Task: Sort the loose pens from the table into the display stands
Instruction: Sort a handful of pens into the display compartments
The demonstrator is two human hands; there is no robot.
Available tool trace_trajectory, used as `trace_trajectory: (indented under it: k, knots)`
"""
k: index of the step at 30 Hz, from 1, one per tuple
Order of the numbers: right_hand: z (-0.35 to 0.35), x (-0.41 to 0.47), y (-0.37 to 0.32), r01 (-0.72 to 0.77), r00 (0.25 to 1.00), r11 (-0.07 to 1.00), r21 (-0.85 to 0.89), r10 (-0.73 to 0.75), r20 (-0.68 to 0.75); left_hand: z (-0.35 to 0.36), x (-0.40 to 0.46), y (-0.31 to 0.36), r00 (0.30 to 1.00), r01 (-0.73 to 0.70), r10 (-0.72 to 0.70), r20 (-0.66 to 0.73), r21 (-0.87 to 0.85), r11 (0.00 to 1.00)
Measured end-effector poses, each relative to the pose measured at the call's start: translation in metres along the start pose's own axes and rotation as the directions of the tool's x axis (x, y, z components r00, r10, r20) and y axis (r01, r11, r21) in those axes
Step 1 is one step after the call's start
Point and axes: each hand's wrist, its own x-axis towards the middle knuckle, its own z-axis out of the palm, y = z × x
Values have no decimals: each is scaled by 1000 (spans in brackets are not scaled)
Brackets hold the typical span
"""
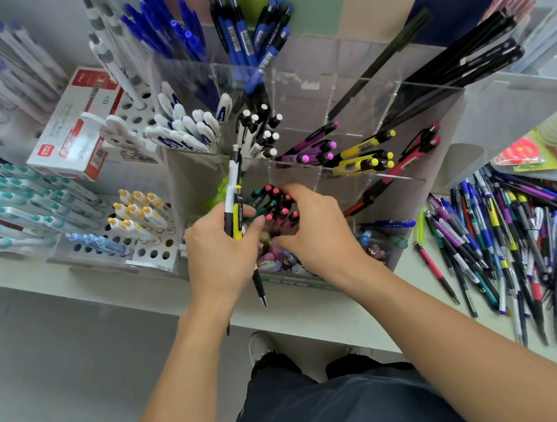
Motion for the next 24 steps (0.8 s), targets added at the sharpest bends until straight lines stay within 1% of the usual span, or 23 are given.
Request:
trace_trajectory:
  k: [2, 5, 8, 12, 16, 21, 24]
  knots:
    - [5, 4, -2, 21, 1000, 1000, -4, -21, -22, 1, 5, -4, 1000, -19, 19, 13, 6, 1000]
    - [9, 8, -6, 47, 997, 997, -57, -50, -62, 2, 13, -8, 999, -34, 35, -25, 44, 998]
    - [8, 10, -8, 78, 995, 992, -103, -84, -60, 2, 19, -10, 998, -30, 34, -45, 83, 996]
    - [5, 15, -5, 74, 995, 994, -86, -79, -58, -1, 22, -9, 999, -32, 36, -26, 113, 993]
    - [4, 18, 3, 76, 995, 996, -43, -78, -55, -6, 22, -12, 999, -46, 42, 34, 126, 991]
    - [0, 11, 12, 92, 985, 994, 50, -84, -150, -6, 21, -20, 998, -58, 56, 22, 105, 993]
    - [-9, 5, 13, 106, 981, 991, 77, -91, -174, -7, 21, -18, 998, -54, 51, 30, 89, 995]
